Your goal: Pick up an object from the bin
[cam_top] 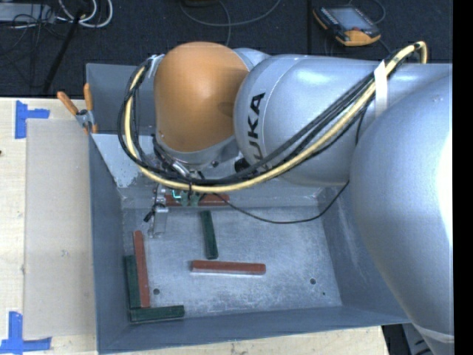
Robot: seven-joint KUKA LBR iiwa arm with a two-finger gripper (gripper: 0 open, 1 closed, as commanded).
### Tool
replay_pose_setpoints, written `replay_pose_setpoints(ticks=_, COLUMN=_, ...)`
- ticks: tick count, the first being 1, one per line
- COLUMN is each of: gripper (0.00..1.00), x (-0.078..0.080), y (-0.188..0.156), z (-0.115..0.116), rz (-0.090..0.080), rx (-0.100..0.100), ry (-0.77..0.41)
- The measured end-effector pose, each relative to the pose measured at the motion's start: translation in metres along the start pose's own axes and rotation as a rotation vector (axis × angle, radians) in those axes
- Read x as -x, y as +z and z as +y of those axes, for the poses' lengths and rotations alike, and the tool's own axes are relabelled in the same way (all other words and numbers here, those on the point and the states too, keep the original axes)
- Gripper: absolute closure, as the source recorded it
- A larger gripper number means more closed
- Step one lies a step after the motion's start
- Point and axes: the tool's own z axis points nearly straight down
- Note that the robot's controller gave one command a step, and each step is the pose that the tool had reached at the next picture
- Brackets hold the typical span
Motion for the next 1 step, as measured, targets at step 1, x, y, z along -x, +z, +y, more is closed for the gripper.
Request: replay_pose_setpoints(ticks=1, gripper=0.0, x=-0.1052, y=0.0835, z=-0.0272, rz=0.006, rx=-0.002, ry=-0.032)
